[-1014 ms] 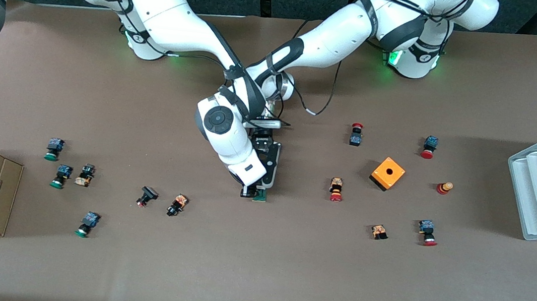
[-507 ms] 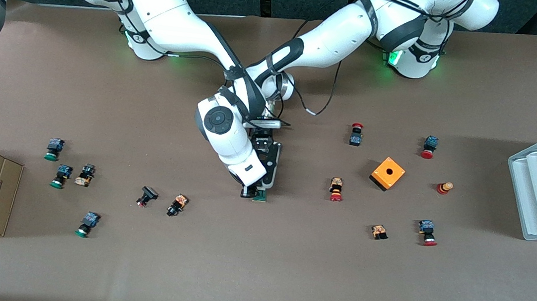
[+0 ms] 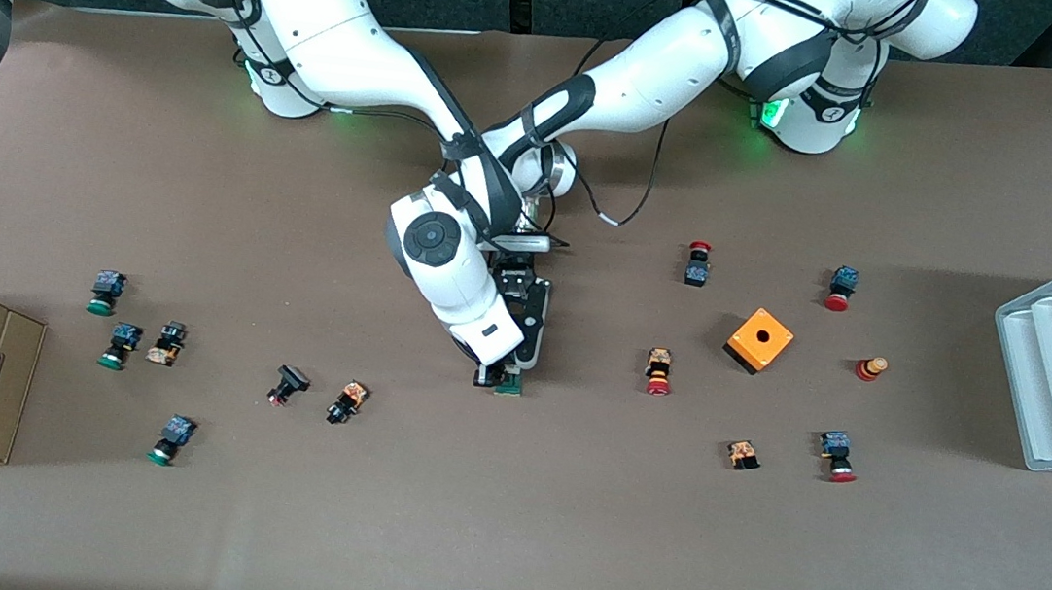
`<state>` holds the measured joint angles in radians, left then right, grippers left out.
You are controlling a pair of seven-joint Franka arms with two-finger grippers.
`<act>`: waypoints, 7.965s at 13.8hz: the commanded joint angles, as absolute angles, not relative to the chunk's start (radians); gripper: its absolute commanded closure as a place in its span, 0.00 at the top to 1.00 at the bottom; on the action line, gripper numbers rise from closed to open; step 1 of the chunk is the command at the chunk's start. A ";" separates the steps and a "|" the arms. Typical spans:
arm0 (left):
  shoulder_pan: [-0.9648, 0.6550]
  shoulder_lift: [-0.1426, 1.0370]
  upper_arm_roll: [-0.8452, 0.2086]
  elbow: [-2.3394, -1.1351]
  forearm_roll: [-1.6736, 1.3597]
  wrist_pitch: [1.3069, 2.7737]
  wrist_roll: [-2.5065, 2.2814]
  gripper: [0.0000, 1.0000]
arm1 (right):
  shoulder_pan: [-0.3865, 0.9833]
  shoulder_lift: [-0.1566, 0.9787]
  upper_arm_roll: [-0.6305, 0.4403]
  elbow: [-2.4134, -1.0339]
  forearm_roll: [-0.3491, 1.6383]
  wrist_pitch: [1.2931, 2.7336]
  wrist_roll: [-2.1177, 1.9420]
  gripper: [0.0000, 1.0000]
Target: Close load switch with both arms
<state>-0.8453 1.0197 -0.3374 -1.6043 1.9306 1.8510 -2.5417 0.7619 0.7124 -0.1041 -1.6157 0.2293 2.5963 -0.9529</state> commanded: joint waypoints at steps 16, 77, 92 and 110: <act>-0.842 1.048 -0.339 -1.609 1.925 1.875 -2.568 0.28 | 0.759 0.727 -0.103 -1.588 0.221 2.640 -0.928 0.28; -0.839 1.040 -0.341 -1.608 1.925 1.884 -2.562 1.00 | 0.698 0.482 -0.106 -1.525 0.224 2.343 -0.537 1.00; -0.831 0.894 -0.371 -1.554 1.476 1.891 -1.818 1.00 | 0.407 0.288 -0.100 -1.526 0.227 1.978 -0.181 1.00; -0.701 0.664 -0.367 -1.434 0.889 1.868 -0.556 1.00 | 0.081 0.258 -0.150 -1.523 0.057 1.741 -0.193 1.00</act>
<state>-0.7298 0.7099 -0.3631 -1.4206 0.9565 1.8749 -0.6825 0.0918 0.2785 -0.1517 -1.5272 0.1013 1.7805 -0.1994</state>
